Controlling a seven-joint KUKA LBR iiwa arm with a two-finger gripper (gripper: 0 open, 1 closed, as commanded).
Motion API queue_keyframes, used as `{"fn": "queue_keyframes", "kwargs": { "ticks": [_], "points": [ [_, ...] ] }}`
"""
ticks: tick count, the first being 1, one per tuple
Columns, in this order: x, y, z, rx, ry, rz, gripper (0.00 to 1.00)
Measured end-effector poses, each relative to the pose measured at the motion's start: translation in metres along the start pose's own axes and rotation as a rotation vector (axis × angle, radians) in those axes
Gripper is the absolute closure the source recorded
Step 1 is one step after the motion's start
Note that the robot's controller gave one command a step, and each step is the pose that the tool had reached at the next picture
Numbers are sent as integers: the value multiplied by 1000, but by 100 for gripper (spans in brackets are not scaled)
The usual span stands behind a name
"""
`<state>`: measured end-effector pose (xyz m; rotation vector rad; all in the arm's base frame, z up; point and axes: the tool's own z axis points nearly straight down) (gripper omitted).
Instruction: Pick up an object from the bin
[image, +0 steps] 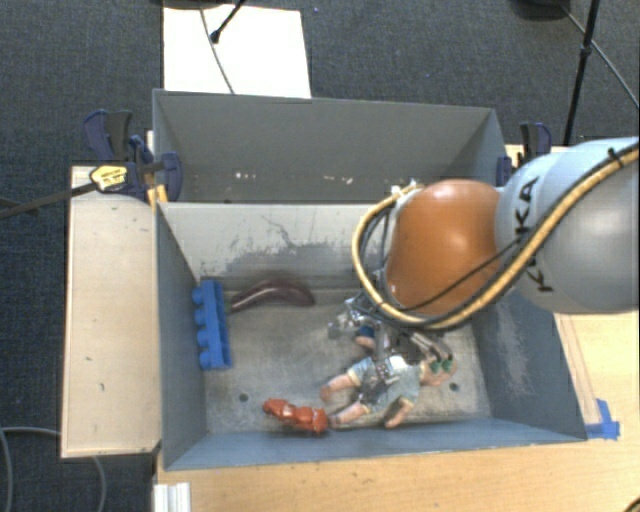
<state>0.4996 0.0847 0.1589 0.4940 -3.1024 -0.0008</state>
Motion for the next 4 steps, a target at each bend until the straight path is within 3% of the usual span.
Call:
{"fn": "queue_keyframes", "kwargs": {
  "ticks": [1,2,3,4],
  "points": [
    [-4,-9,17,0,-1,-150,0],
    [10,-49,79,2,-7,-343,0],
    [-22,-39,87,2,-3,-663,100],
    [-22,-39,87,2,-3,-662,100]
  ]
}}
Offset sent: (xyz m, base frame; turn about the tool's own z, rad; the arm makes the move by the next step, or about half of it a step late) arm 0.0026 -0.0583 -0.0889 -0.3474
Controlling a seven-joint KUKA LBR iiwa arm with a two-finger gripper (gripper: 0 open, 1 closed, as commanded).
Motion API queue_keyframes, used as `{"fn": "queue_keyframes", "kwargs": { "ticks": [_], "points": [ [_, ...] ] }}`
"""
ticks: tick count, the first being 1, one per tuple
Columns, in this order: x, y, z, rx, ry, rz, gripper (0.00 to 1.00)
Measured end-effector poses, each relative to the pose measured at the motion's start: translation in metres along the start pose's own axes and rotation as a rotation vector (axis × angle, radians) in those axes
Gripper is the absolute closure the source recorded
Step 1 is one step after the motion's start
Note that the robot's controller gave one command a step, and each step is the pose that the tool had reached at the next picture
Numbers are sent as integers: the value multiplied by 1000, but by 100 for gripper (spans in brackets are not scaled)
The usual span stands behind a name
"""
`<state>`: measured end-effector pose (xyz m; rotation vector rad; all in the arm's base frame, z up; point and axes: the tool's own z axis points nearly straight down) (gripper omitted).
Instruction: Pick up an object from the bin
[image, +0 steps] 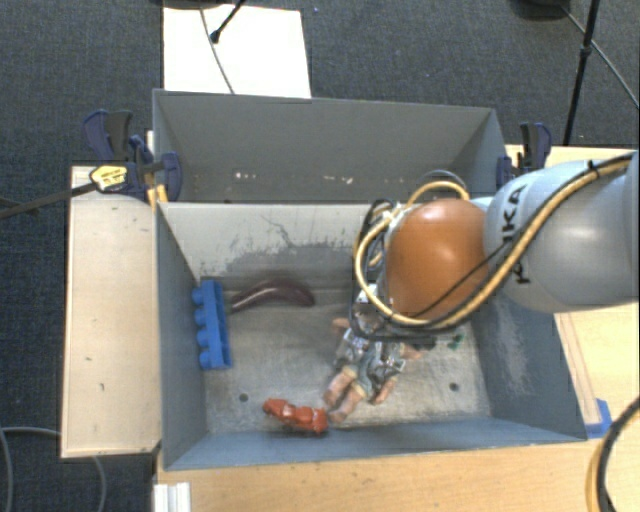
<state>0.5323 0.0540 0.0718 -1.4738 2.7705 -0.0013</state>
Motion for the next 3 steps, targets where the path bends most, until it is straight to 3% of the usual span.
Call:
{"fn": "queue_keyframes", "kwargs": {
  "ticks": [1,2,3],
  "points": [
    [1,1,-3,-2,1,1,100],
    [2,3,-22,-10,7,2,100],
    [1,2,-42,-6,3,3,100]
  ]
}}
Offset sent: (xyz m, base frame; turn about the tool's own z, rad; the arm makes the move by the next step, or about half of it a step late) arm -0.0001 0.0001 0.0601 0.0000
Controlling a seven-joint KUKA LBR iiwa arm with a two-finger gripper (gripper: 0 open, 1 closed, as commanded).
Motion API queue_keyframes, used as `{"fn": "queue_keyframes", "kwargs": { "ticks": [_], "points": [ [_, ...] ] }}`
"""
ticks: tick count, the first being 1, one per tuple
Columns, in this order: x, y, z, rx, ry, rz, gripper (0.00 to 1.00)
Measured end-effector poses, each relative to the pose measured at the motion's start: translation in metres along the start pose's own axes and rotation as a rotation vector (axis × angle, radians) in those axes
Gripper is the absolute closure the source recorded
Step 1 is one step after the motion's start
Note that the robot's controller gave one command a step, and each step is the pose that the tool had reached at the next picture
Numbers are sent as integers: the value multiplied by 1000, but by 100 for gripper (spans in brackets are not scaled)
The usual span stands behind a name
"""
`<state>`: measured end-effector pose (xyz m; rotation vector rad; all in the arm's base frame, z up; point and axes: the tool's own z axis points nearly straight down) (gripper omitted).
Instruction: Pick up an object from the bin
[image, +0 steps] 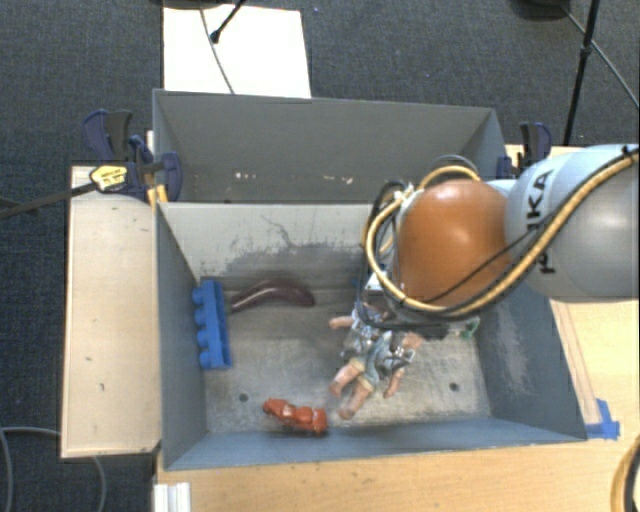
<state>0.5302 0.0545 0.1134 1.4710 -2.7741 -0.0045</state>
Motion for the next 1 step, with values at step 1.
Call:
{"fn": "queue_keyframes", "kwargs": {
  "ticks": [1],
  "points": [
    [0,0,-17,1,-2,2,100]
  ]
}}
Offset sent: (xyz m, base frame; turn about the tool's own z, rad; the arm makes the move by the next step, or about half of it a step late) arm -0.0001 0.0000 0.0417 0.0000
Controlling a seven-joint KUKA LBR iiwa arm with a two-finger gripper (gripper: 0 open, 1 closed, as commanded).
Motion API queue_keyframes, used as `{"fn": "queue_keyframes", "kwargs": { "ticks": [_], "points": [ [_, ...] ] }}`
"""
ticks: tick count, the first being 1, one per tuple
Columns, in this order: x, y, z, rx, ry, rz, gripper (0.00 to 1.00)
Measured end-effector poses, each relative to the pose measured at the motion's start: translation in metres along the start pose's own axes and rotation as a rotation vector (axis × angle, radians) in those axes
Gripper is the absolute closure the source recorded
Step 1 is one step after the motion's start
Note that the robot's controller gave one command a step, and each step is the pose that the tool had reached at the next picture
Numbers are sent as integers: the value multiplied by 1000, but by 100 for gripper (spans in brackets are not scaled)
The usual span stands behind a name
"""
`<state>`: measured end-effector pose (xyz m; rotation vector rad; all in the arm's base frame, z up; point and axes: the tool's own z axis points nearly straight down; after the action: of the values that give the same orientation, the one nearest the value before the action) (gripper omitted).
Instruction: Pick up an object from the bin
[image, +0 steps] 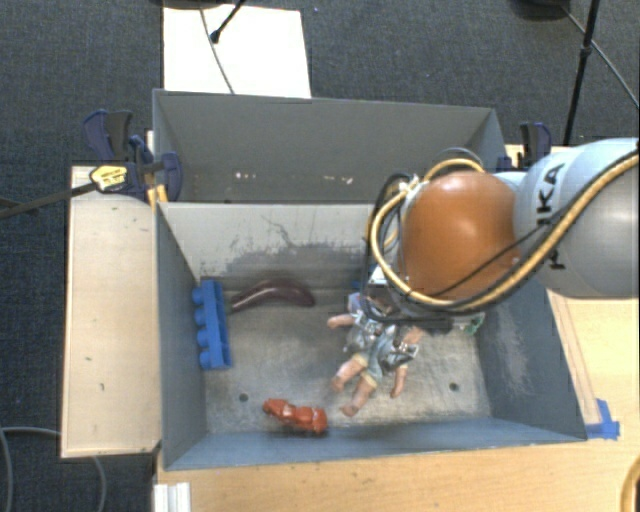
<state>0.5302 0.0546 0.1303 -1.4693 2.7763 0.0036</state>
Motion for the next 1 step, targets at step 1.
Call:
{"fn": "queue_keyframes", "kwargs": {
  "ticks": [1],
  "points": [
    [-1,-1,-13,3,-2,2,100]
  ]
}}
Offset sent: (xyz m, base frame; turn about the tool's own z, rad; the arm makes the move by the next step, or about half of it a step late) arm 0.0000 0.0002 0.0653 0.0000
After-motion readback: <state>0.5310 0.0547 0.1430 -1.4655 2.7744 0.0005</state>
